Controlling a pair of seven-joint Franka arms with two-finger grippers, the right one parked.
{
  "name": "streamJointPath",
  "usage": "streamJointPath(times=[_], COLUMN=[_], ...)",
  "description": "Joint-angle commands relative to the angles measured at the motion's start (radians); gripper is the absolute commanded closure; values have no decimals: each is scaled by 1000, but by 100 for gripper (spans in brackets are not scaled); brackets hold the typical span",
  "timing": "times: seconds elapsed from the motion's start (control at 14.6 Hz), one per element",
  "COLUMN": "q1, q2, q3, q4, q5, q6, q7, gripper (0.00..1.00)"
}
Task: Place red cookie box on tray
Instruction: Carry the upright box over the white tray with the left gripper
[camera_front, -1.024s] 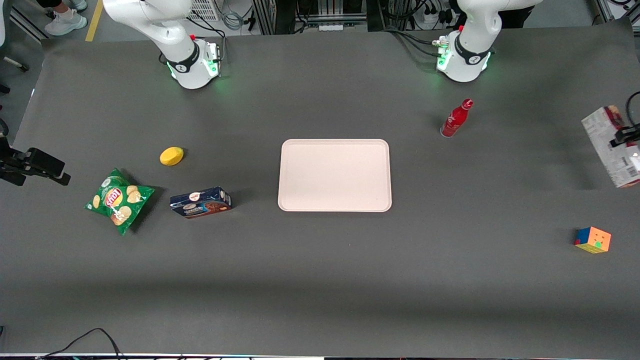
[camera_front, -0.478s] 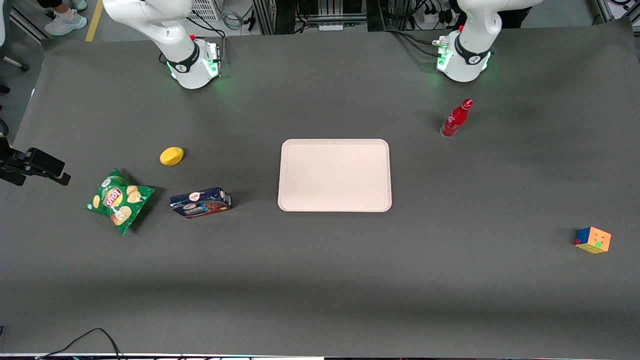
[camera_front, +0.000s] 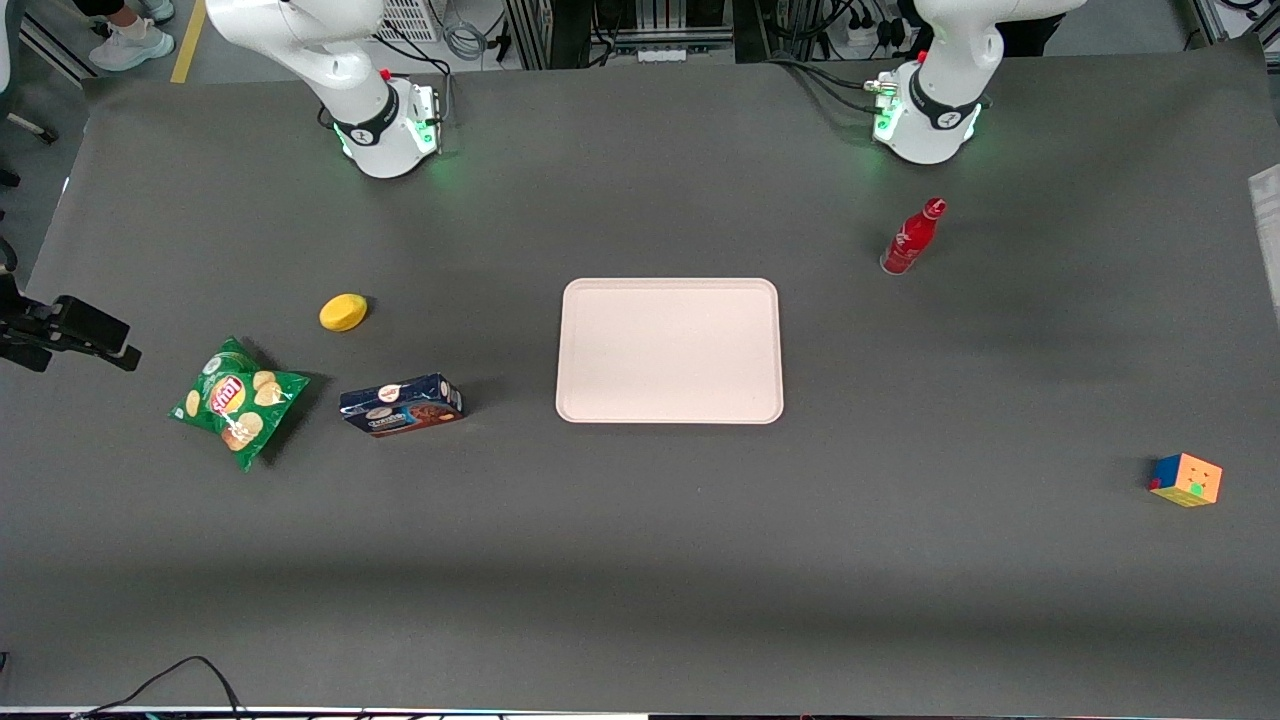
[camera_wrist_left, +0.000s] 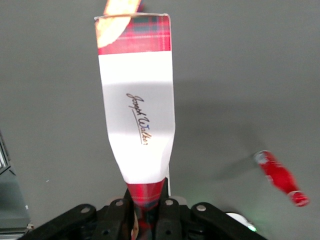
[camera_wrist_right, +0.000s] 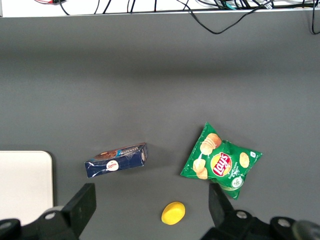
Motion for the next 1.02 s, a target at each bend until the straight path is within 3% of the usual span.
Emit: streamJointPath(times=[0.0, 0.27, 0.55, 0.96], q1=[-28, -34, -74, -114], q2=[-25, -32, -20, 9], q3=[-185, -401, -549, -814], q4=[77, 94, 76, -21], q5=[11, -3, -107, -86], q6=[-91, -99, -47, 143], q7=[-216, -425, -646, -991], gripper=[84, 84, 84, 84])
